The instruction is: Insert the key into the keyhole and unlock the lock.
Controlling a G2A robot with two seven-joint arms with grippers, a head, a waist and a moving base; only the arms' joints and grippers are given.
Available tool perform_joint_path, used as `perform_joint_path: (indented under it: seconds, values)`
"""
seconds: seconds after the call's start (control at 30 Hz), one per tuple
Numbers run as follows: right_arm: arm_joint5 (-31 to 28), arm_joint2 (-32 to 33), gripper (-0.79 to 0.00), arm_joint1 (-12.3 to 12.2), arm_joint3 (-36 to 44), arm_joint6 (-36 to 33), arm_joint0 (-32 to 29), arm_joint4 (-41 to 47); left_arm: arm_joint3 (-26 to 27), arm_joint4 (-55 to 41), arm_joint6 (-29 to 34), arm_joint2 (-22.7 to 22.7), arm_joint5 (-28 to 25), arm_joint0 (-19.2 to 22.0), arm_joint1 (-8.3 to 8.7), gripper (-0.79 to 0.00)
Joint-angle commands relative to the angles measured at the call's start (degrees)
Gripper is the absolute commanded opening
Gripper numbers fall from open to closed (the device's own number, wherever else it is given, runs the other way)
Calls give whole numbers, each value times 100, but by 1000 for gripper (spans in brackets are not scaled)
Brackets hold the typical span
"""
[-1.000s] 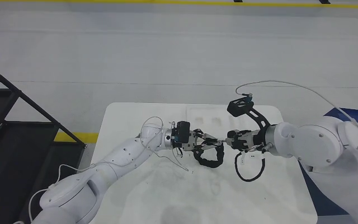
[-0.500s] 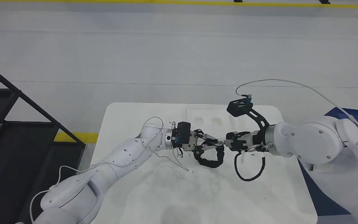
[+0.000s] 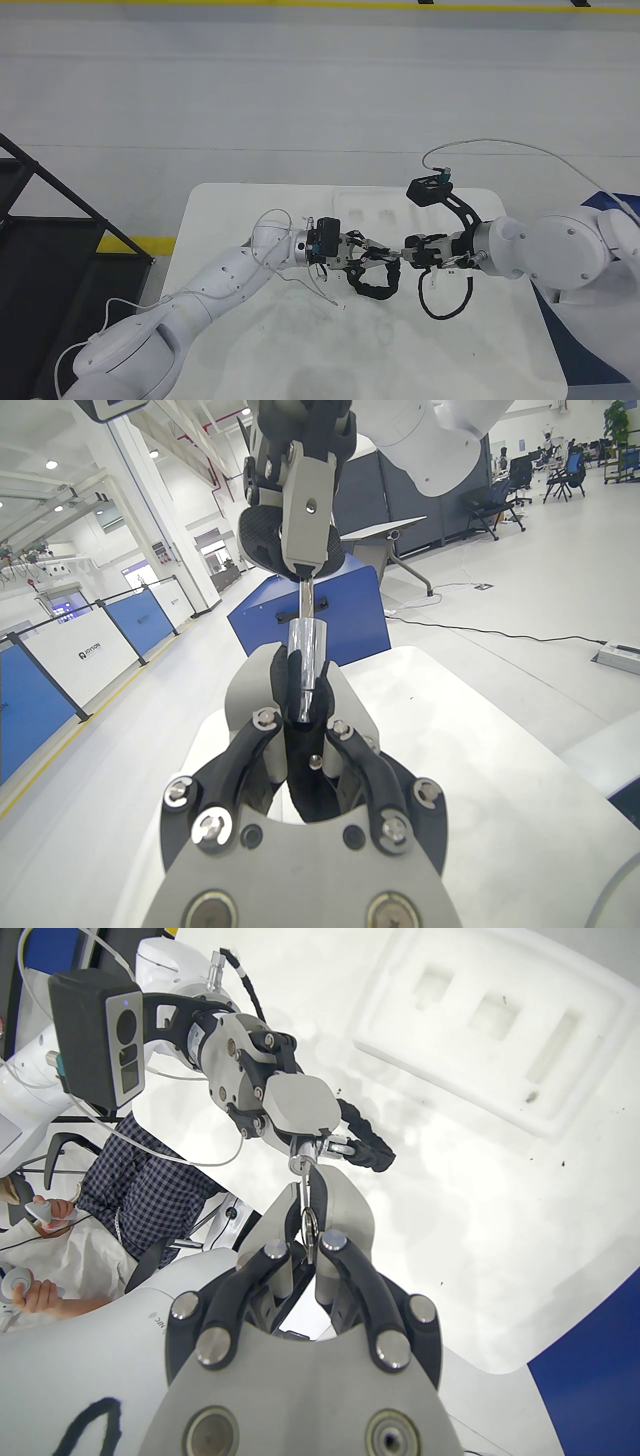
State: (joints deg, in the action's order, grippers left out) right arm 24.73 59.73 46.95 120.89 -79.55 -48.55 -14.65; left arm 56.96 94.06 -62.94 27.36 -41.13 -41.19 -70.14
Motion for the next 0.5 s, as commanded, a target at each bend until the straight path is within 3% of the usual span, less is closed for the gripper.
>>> perform_joint_path:
  seconds: [0.0,0.47]
  values:
    - [2,-13,-785,-6,-8,1,8,21,0,13,-3,23,-2,-11,-1,-785]
    - [51,-184,-785,-15,-66,51,118,71,93,171,83,140,-13,-59,-10,-785]
